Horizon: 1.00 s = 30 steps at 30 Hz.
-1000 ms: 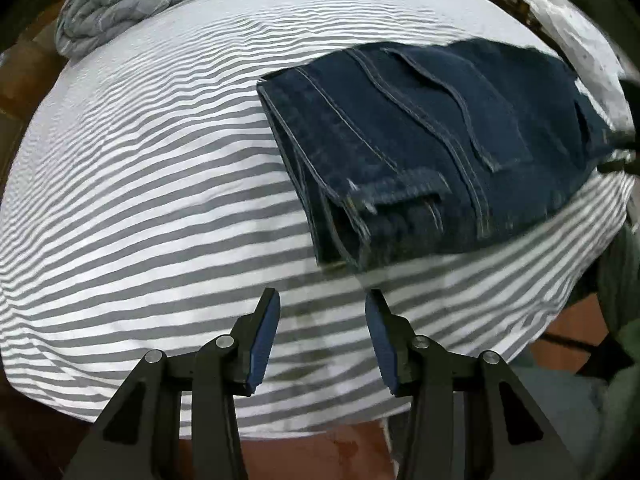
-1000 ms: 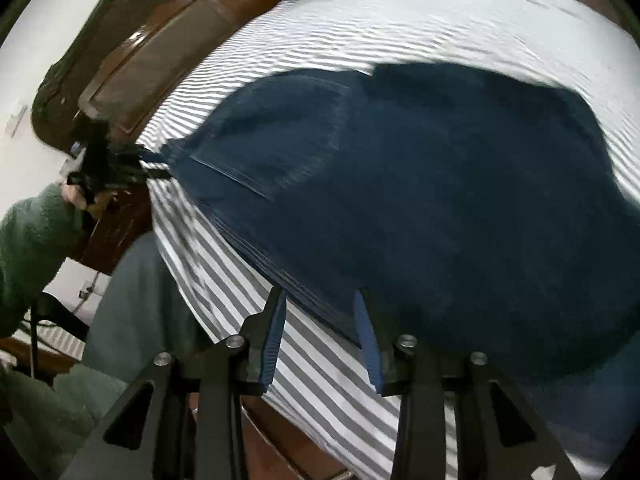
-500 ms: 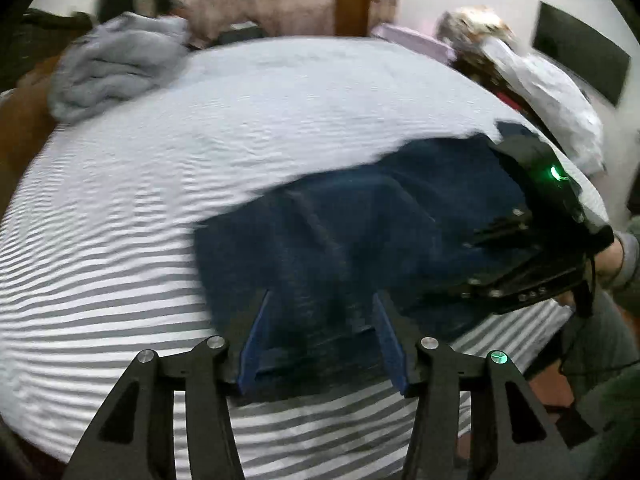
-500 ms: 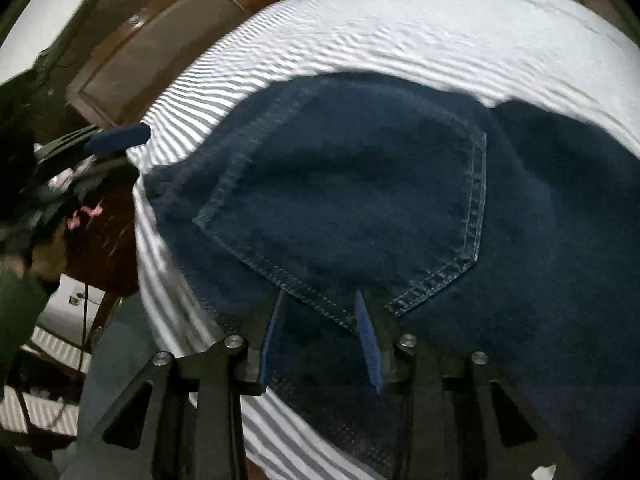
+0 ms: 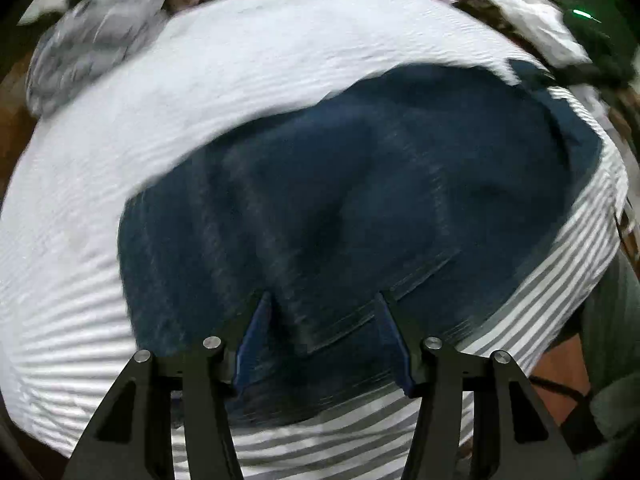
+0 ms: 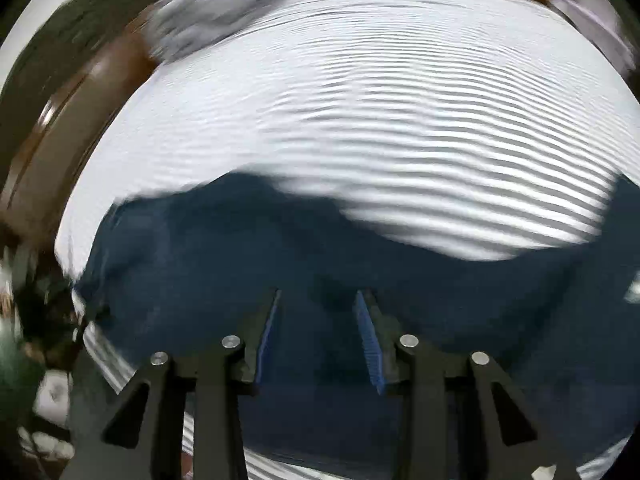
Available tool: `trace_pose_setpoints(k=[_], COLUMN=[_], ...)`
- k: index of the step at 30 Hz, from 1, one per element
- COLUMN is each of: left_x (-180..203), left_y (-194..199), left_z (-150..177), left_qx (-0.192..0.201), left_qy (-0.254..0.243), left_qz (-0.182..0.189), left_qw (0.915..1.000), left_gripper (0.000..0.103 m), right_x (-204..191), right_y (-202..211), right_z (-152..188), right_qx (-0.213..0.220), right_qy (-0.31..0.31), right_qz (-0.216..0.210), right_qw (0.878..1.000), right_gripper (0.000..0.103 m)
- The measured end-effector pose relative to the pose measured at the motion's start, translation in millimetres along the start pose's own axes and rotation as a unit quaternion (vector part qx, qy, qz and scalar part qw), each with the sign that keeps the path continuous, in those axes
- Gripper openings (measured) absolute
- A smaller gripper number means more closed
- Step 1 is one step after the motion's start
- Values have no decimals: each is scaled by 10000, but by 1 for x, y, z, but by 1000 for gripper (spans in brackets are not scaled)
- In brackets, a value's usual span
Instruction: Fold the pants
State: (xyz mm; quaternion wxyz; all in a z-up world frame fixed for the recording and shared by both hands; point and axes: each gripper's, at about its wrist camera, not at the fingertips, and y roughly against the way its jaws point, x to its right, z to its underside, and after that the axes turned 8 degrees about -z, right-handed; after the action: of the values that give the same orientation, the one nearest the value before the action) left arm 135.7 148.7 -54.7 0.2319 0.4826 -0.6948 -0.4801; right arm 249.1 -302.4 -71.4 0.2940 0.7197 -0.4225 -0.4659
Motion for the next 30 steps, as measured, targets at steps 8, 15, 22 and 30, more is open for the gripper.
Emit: trace_pose_setpoints(k=[8,15,22,30], left_x=[135,244,282,304], left_y=[17,-17,-66,-67], left_z=[-78,-116,-119,-117], left_qx=[655,532,357,823], left_qy=[-442,-840,-1059,-1298], left_qz=[960,1565,1454,1199], left_qw=[9922,9827,9830,9808], left_gripper=[55,55,55,59], right_x=[178,233,256,281], right_y=[74,47,8,-7], right_z=[-88,-135,-154,-156], right_qx=[75,-641,-967,-1095], right_qy=[-1845,-2415,-2454,-2634], right_qz=[1611,2210,2946,3615], right_qw=[9695,9427,9185,8876], right_gripper=[45,47,43,40])
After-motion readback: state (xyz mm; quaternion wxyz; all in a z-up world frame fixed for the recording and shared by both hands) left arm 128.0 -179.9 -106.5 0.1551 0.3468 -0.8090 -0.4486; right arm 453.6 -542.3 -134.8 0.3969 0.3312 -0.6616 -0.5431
